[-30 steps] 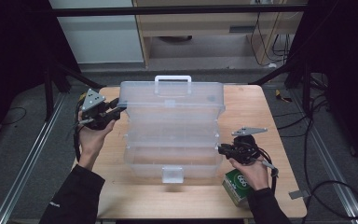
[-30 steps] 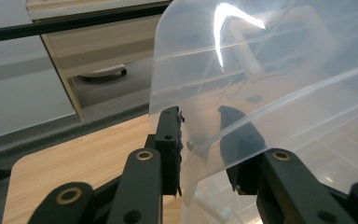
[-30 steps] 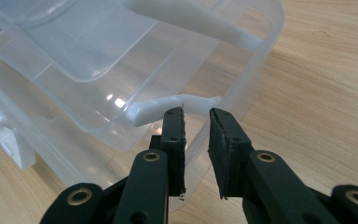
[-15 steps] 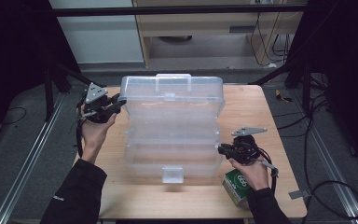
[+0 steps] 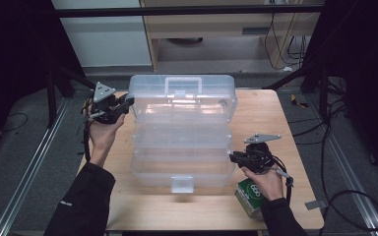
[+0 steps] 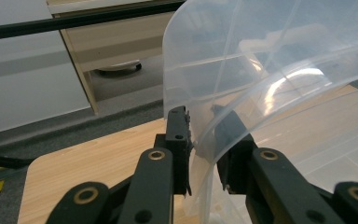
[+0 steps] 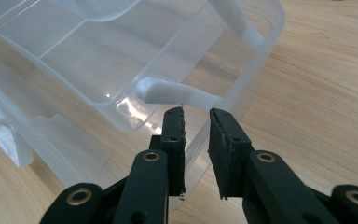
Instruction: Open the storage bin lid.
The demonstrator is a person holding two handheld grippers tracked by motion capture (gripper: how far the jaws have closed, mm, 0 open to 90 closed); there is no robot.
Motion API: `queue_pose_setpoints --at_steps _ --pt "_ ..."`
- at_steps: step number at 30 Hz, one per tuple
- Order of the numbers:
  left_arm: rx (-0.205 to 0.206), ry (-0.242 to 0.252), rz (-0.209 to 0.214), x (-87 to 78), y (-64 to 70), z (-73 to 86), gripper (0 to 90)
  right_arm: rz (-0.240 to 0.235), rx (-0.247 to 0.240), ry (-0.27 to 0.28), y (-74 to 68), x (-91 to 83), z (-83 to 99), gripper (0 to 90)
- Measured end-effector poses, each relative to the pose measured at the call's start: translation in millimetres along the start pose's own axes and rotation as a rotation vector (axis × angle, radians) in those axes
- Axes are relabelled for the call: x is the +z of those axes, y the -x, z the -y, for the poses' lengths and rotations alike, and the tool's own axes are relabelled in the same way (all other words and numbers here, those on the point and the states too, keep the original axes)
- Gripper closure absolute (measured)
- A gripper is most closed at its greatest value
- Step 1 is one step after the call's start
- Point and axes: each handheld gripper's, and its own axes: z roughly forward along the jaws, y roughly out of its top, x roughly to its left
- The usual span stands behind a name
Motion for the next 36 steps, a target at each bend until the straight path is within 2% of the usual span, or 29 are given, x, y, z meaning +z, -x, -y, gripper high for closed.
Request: queue_pose_setpoints --at_steps 8,13,36 --pt "0.013 -0.017 -0.018 7.4 -1.3 -6.0 76.3 0.0 0.003 0.001 0.0 0.1 0.1 76.0" --pt "0.005 -0.02 -0.023 13.7 -3.3 -9.5 76.4 -0.003 0.003 0.003 0.4 0.3 0.1 75.9" --pt "0.009 -0.053 -0.057 53.9 -14.5 -23.0 76.8 -0.002 0.008 0.0 -0.1 0.3 0.0 75.8"
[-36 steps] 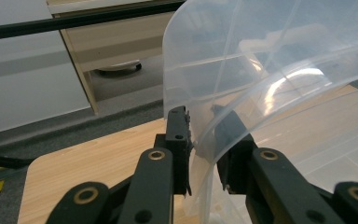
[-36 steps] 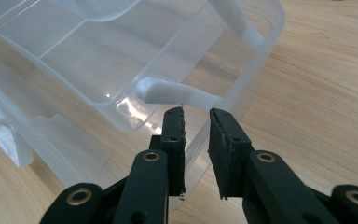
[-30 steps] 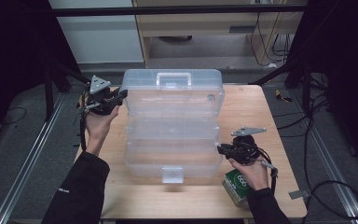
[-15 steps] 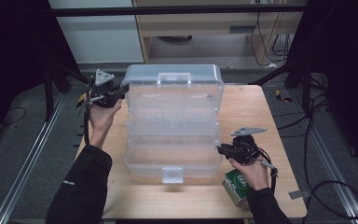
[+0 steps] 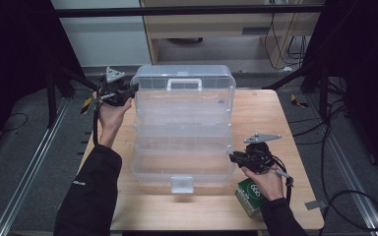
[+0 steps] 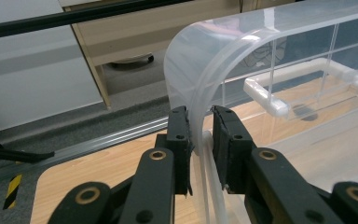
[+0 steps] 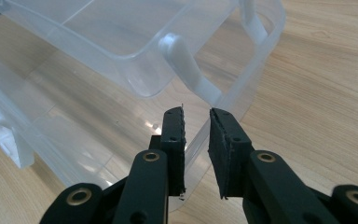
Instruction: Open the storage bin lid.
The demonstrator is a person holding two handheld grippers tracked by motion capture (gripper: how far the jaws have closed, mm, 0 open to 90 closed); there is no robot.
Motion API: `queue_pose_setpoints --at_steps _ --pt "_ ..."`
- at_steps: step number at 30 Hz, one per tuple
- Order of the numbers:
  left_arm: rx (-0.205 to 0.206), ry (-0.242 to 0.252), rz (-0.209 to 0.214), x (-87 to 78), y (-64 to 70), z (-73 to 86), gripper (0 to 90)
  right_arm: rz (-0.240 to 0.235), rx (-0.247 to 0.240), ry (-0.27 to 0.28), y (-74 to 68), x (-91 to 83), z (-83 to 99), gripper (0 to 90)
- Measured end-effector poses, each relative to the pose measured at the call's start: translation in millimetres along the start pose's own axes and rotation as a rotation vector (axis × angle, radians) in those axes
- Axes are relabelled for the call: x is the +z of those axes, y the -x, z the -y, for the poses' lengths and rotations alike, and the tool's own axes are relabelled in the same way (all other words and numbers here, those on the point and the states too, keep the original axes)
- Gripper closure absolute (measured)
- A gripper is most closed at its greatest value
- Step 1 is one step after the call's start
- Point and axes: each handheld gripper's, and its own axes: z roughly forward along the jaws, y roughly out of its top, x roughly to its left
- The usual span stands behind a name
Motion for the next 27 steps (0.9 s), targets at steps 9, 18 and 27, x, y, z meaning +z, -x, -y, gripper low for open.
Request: queue_pose_setpoints --at_steps 9,18,27 --pt "-0.025 -0.001 0.004 16.5 -4.9 -0.7 77.3 0.001 -0.002 -0.002 -0.4 0.1 -0.4 75.8" --pt "-0.041 -0.006 0.01 26.6 -8.4 -0.9 77.5 0.0 0.0 -0.003 -0.5 0.1 -0.4 75.8" --pt "-0.044 -0.017 0.011 37.0 -11.6 -0.6 77.2 0.007 -0.011 -0.001 -0.7 0.4 -0.6 75.8"
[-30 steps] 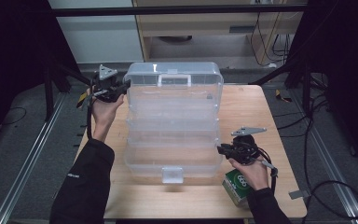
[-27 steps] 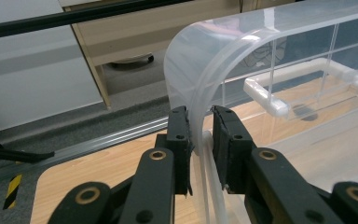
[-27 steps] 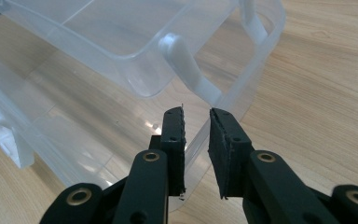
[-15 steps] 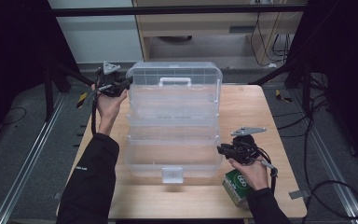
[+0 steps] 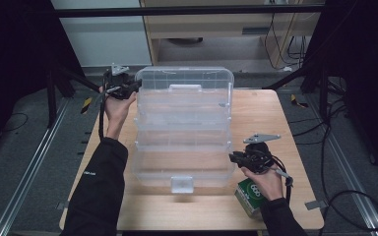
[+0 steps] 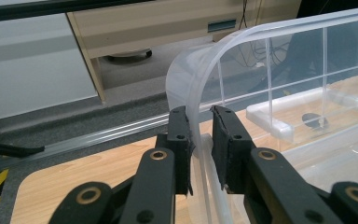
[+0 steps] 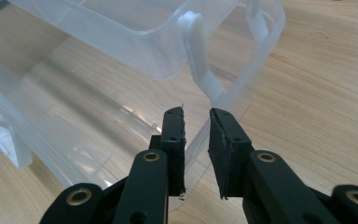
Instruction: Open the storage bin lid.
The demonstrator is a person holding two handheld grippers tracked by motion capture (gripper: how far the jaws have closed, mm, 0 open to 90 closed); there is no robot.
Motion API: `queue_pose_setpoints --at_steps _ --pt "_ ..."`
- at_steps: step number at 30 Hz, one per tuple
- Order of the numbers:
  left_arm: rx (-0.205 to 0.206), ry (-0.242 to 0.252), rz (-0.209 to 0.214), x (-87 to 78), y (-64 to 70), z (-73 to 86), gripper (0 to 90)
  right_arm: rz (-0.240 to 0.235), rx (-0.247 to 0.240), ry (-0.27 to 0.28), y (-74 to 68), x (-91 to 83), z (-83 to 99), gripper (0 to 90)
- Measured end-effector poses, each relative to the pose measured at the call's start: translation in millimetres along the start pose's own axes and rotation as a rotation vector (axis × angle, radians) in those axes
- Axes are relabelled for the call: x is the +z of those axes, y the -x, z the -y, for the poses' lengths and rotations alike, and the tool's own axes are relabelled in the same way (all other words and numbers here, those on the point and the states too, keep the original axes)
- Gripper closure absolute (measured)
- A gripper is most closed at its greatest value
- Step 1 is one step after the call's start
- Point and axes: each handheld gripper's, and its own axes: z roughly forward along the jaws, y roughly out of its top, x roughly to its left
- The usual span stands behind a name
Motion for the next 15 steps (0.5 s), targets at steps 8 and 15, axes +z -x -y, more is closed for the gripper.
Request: queue_pose_setpoints --at_steps 8,15 --pt "-0.006 -0.02 -0.003 9.6 -2.4 -0.8 76.9 -0.007 0.009 -0.003 0.1 -0.2 0.0 75.7" --pt "-0.026 -0.039 -0.012 22.0 -4.5 -0.8 76.7 -0.005 0.003 -0.001 0.3 -0.1 0.0 75.6"
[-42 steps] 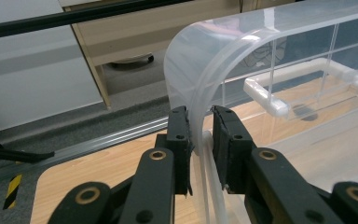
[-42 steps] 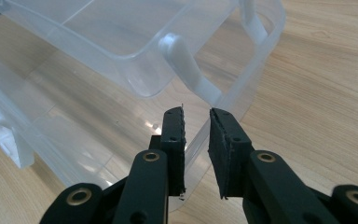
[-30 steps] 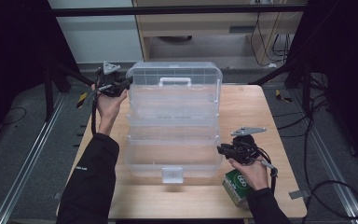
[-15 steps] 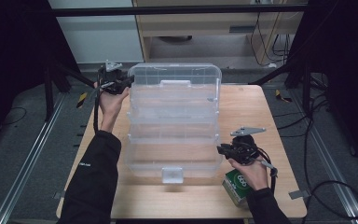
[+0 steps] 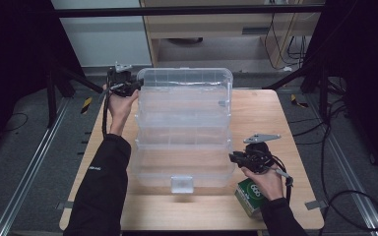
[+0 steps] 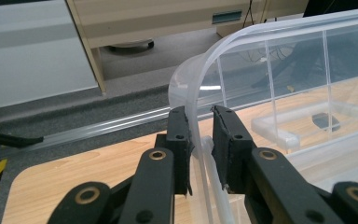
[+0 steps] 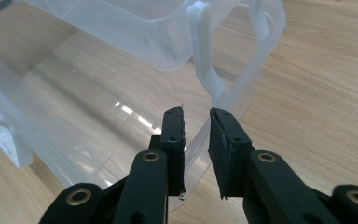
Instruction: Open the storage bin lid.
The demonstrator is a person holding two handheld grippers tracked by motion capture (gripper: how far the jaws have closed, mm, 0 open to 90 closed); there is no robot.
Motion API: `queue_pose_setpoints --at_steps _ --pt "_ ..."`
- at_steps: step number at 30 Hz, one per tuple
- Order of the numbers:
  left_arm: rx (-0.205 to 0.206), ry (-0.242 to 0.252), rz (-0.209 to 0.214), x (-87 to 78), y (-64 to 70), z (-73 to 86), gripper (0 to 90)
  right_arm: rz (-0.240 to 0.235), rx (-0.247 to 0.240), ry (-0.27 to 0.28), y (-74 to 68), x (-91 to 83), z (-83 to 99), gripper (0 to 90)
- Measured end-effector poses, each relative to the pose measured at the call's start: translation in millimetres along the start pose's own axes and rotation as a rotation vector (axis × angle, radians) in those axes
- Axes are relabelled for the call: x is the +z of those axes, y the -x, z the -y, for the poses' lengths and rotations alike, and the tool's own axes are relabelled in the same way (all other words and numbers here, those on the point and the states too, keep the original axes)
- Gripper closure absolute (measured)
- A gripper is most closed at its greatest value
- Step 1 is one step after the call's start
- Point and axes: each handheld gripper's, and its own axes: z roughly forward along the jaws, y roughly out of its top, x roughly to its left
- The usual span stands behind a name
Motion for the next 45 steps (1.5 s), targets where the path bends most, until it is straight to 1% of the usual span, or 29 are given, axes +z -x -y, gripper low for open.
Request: queue_pose_setpoints --at_steps 5,7,11,14,17,19,21,23,27,30,31,32,34,36,37,39,41,43,45 --pt "-0.001 -0.007 -0.006 6.2 -0.4 0.5 76.3 -0.004 0.006 -0.002 -0.2 -0.1 -0.1 75.6" --pt "0.006 -0.018 -0.011 8.3 -0.9 0.2 76.1 0.0 -0.002 0.002 0.2 0.2 -0.2 75.6" --pt "0.0 -0.021 -0.023 12.8 -0.3 1.1 75.8 0.004 -0.006 0.0 -0.1 0.2 -0.4 75.6" --pt "-0.007 -0.025 -0.024 15.2 -1.1 2.0 75.8 0.004 -0.008 -0.004 -0.1 0.3 -0.8 75.5" --pt "-0.004 -0.035 -0.032 18.2 -2.1 3.0 75.4 0.005 -0.009 -0.004 0.0 0.3 -0.8 75.6" --pt "-0.01 -0.04 -0.03 20.3 -3.3 4.3 75.4 0.006 -0.009 -0.005 -0.1 0.4 -0.8 75.6" --pt "-0.027 -0.04 -0.019 21.5 -5.2 5.0 75.6 0.007 -0.009 -0.006 -0.3 0.4 -0.9 75.6" --pt "-0.023 -0.042 -0.019 21.9 -5.2 4.7 75.7 0.006 -0.008 -0.008 -0.4 0.3 -1.0 75.6" --pt "-0.001 -0.065 -0.022 23.1 -6.1 1.7 74.9 0.005 -0.009 -0.008 -0.2 0.4 -1.0 75.6" --pt "-0.001 -0.063 -0.039 21.7 -6.8 1.8 74.0 0.006 -0.006 -0.011 -0.6 0.1 -1.0 75.6" --pt "-0.003 -0.059 -0.033 19.9 -7.9 1.7 74.0 0.007 -0.011 -0.008 -0.4 0.3 -1.0 75.6" --pt "-0.008 -0.054 -0.037 17.7 -9.1 1.5 74.4 0.006 -0.009 -0.011 -0.5 0.1 -1.0 75.6" --pt "-0.021 -0.047 -0.029 12.4 -12.1 0.7 72.9 0.005 -0.011 -0.011 -0.3 0.2 -1.1 74.9" --pt "-0.023 -0.04 -0.037 5.3 -14.1 0.2 72.3 -0.003 -0.008 -0.015 0.0 0.8 -1.1 74.3" --pt "-0.026 -0.034 -0.027 0.9 -15.1 0.4 72.2 -0.004 -0.007 -0.016 0.1 0.8 -1.1 74.3" --pt "-0.013 -0.022 -0.022 -9.6 -15.0 1.6 71.7 -0.001 -0.011 -0.016 -0.6 0.7 -1.1 74.3" --pt "-0.001 -0.019 0.0 -21.0 -14.2 3.6 70.4 -0.003 -0.01 -0.016 -0.4 0.8 -1.1 74.2" --pt "0.019 -0.008 0.01 -34.0 -12.9 6.0 69.9 -0.006 -0.008 -0.016 0.0 0.7 -1.0 74.2" --pt "0.021 0.003 0.032 -47.3 -12.0 9.2 68.8 -0.006 -0.009 -0.017 0.3 0.7 -1.2 74.2"
